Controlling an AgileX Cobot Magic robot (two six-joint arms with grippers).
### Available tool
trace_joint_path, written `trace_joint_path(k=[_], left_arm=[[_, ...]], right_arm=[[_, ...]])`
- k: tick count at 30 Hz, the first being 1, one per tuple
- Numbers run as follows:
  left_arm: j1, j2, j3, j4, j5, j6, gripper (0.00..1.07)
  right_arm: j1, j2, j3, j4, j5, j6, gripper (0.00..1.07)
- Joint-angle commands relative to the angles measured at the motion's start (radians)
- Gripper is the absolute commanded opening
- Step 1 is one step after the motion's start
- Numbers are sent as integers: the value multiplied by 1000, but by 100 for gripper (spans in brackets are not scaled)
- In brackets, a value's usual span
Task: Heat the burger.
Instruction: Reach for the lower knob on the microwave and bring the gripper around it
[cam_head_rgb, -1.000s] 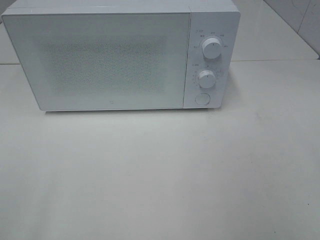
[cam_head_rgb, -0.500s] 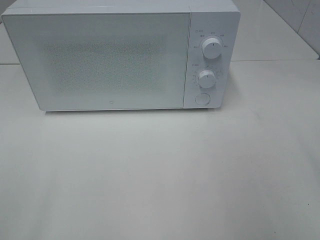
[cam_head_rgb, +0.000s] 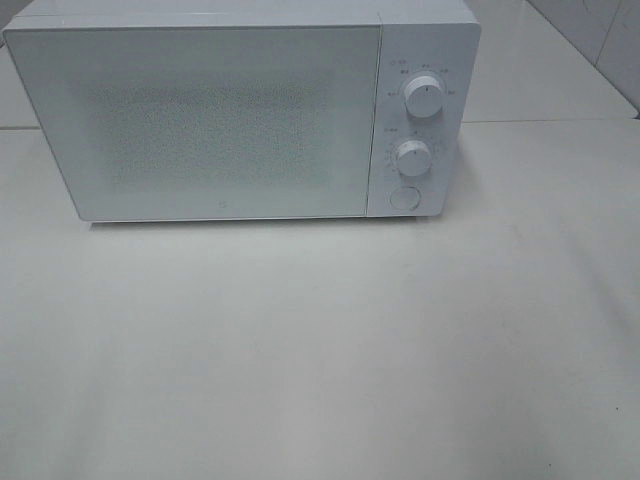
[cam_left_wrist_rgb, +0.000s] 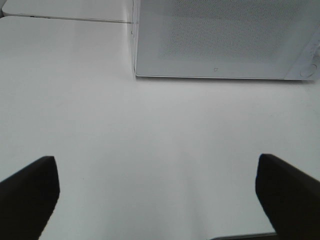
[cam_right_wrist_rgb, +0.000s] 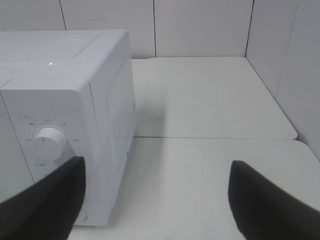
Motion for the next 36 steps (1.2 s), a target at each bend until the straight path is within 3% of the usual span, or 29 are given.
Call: trace_joint_path(k=[1, 9, 21, 26, 28, 36], left_arm=[[4, -26, 4, -5, -9, -7, 100], [4, -26, 4, -5, -9, -6, 100], [4, -26, 4, -5, -9, -6, 100], [4, -26, 4, -5, -9, -6, 100], [4, -26, 4, -5, -9, -6, 100], [4, -26, 4, -5, -9, -6, 100]], right_arm=[[2, 45, 2, 3, -95, 2, 74], [2, 270, 2, 3, -305, -10, 74], [2, 455, 2, 7, -474, -77, 74], [61, 531, 43, 156, -590, -180, 74], [123, 574, 76, 277, -673, -266, 74], [294, 677, 81, 560, -752, -383, 74]])
